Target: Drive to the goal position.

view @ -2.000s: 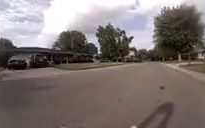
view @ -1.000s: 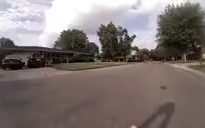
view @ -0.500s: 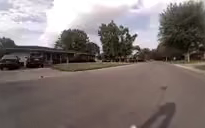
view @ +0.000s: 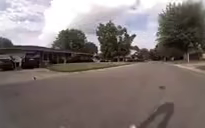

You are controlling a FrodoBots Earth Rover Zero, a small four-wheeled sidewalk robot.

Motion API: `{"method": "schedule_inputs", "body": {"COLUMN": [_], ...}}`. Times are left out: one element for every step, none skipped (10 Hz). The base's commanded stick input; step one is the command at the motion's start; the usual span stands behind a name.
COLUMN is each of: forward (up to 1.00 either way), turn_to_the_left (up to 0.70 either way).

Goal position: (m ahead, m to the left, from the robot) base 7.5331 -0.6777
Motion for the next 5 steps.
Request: {"method": "schedule_inputs", "body": {"forward": [1.00, 1.00, 1.00, 1.00, 1.00], "turn_to_the_left": [-0.20, -0.20, -0.20, -0.20, -0.20]}}
